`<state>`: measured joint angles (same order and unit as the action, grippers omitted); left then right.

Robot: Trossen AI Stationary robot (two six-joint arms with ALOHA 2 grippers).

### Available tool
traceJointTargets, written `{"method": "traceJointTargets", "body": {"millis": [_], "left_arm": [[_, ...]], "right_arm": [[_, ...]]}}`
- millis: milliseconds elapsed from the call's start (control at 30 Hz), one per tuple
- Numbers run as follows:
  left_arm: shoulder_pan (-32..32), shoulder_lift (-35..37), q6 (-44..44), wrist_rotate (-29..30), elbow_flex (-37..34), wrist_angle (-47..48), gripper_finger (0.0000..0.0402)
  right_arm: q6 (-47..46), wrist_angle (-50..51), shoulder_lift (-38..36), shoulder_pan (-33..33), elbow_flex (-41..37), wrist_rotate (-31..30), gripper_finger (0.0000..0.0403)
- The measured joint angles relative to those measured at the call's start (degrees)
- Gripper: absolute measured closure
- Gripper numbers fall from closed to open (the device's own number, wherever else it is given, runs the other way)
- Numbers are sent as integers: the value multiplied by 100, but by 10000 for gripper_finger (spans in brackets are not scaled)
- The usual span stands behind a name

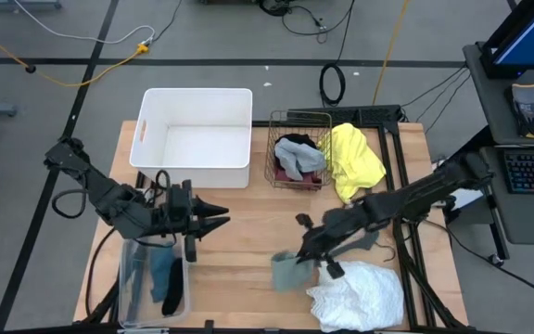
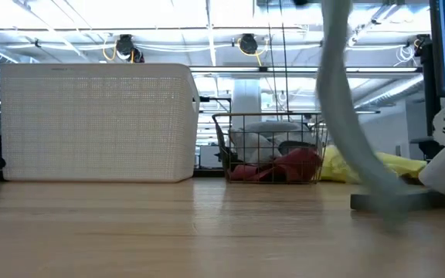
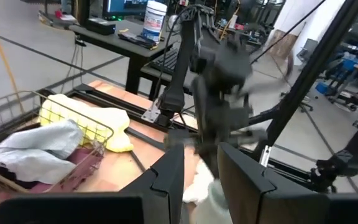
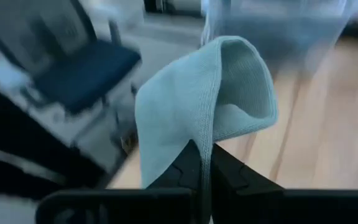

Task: Pick & Place Cloths
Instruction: Put the gray sock into the transparent bin

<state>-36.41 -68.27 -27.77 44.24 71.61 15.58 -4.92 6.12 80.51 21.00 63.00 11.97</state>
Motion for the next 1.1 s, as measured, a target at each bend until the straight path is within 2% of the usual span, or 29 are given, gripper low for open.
{"method": "traceJointTargets", "body": {"millis": [233,400,633,767,900,1100], "left_arm": [[306,-249,39,-660,-2,-534,301],[543,-585,354,-1349,-2,-1292,269],[930,-1157,891,-2384,-2,-2373,200],[1162,-1465,1033,-3018,-2,-3013,170],[1330,-1712,1051,-3493,-2,-3550,157],[1496,-2076,928,-4177,-2,-4421,160]], "right_arm": [[-44,-796,-835,-109,2,-34,402],[-44,-1393,-1187,-128,3,-320,402],[-204,-2137,-1256,-154,4,-325,402],[-147,-2075,-1255,-154,4,-639,402],[-36,-2087,-1255,-154,4,-757,403],[6,-2086,-1255,-156,4,-827,403]]}}
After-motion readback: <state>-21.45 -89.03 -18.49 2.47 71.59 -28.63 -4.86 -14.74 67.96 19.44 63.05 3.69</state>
